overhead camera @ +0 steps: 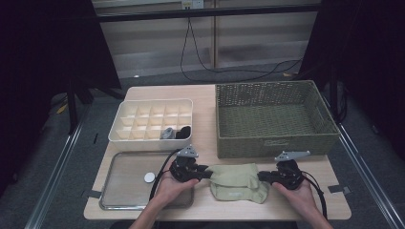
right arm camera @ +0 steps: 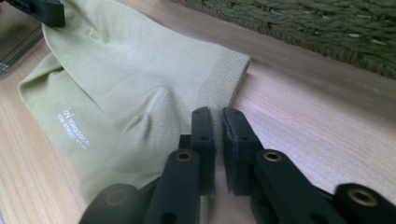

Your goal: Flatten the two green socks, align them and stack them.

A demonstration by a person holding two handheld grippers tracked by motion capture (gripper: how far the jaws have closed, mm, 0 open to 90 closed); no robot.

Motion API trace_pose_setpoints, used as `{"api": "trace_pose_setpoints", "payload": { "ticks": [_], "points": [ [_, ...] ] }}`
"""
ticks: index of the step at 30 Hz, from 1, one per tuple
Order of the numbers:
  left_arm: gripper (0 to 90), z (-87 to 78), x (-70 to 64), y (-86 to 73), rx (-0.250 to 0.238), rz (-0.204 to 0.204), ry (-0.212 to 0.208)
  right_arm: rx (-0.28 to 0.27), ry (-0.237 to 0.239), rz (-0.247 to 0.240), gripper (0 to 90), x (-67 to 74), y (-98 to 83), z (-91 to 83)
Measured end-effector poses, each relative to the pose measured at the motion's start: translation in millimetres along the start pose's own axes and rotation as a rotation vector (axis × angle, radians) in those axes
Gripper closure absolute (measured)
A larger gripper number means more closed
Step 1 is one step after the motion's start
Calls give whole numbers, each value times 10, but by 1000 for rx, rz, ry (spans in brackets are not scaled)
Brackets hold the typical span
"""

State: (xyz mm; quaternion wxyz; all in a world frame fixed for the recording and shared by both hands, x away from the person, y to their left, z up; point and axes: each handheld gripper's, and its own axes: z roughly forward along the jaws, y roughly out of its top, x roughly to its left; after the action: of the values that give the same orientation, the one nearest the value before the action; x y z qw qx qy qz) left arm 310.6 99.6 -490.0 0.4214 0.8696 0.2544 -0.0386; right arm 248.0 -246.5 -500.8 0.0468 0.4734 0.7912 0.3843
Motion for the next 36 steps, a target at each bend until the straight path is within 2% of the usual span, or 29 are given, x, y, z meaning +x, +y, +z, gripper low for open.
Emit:
{"api": "trace_pose_setpoints", "payload": {
  "ticks": [2, 3, 5, 7, 12, 15, 18, 23, 29, 36],
  "points": [
    [772, 5, -4, -1, 2, 6, 0, 3, 4, 3, 858, -4, 4, -3],
    [851, -2, -9, 7, -2, 10, -10, -1, 10, 8, 862, -4, 6, -12],
    [884, -9, -12, 10, -3, 18, -8, -13, 16, 6, 863, -5, 16, -42],
    [888, -30, -21, 17, -12, 16, -12, -20, 22, 13, 864, -4, 22, -68],
    [892, -134, -69, 48, -54, 15, -32, -76, 41, 24, 867, 3, 57, -231],
    [893, -198, -134, 38, -58, 30, -41, -100, 57, 33, 868, 56, 38, -367],
    [892, -230, -213, 4, -50, 46, -57, -101, 62, 28, 868, 97, 7, -413],
    [892, -205, -321, -62, -23, 61, -88, -62, 63, 14, 868, 174, -137, -459],
    [891, -154, -337, -66, -2, 70, -86, -34, 47, 8, 860, 159, -174, -424],
    [876, -126, -311, -69, 0, 66, -92, -39, 48, 1, 827, 151, -169, -396]
  ]
}}
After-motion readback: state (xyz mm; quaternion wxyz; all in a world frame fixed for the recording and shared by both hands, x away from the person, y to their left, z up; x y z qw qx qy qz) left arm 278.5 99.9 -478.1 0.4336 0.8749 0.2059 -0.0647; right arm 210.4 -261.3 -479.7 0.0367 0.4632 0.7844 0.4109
